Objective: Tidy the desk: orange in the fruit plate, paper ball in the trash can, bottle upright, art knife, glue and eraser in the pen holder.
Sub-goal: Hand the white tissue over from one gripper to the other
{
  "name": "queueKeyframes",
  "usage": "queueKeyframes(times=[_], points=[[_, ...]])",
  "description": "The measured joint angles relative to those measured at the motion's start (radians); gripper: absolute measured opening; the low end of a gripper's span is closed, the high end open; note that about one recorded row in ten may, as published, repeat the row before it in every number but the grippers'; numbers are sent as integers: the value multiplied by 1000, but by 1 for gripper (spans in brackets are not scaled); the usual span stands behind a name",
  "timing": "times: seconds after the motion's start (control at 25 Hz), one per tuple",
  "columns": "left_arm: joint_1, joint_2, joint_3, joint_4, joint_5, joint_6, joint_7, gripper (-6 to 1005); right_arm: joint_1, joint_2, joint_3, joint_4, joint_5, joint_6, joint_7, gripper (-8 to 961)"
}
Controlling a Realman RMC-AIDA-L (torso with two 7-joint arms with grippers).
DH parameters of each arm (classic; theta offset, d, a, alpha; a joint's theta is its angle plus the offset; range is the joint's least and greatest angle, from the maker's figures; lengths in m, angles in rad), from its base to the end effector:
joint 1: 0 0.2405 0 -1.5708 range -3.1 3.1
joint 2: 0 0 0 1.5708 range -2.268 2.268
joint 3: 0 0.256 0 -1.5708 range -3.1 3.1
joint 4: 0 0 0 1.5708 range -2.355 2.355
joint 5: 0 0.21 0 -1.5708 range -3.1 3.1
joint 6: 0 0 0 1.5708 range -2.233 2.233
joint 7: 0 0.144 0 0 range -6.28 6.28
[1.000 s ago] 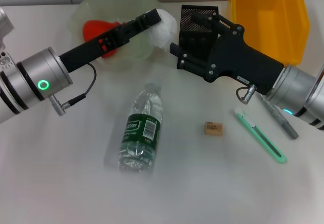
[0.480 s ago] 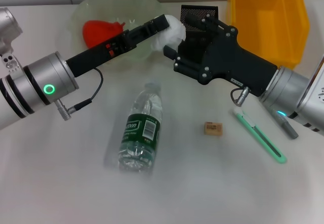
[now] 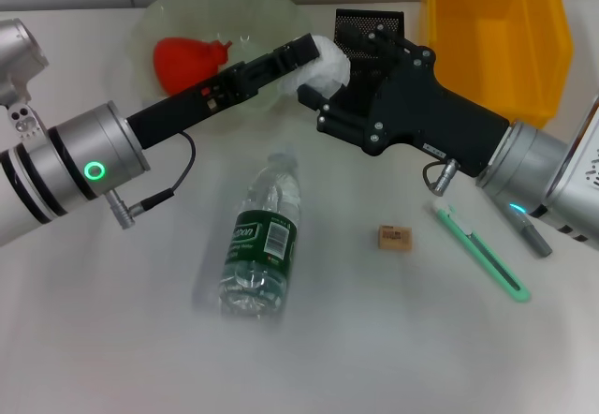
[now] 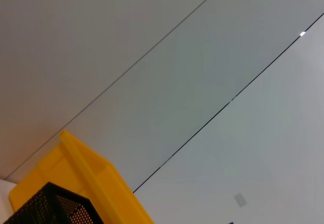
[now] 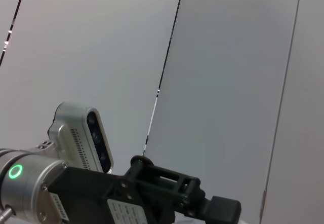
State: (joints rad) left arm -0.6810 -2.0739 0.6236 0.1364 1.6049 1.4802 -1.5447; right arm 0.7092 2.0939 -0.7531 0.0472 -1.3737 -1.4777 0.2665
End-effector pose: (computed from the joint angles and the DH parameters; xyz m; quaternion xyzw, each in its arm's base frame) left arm -0.2189 0.3463 -0.0450 -0.7722 -0.4343 -0.4602 0.0574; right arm 0.2096 0.3308 -0.0718 -0.8684 -0.0225 0.3847 0.3122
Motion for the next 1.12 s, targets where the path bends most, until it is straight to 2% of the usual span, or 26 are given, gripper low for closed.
queueKeyframes(times=[0.12, 0.36, 1.12], points=[[0, 0, 1, -4, -2, 0, 0, 454, 2, 0, -1, 0, -1, 0, 0, 751], [0, 0, 1, -4, -7, 6, 2, 454, 4, 0, -2, 1, -3, 4, 5, 646], [4, 0, -4, -5, -6, 6, 7, 467, 4, 0, 1, -2, 2, -1, 10, 531]])
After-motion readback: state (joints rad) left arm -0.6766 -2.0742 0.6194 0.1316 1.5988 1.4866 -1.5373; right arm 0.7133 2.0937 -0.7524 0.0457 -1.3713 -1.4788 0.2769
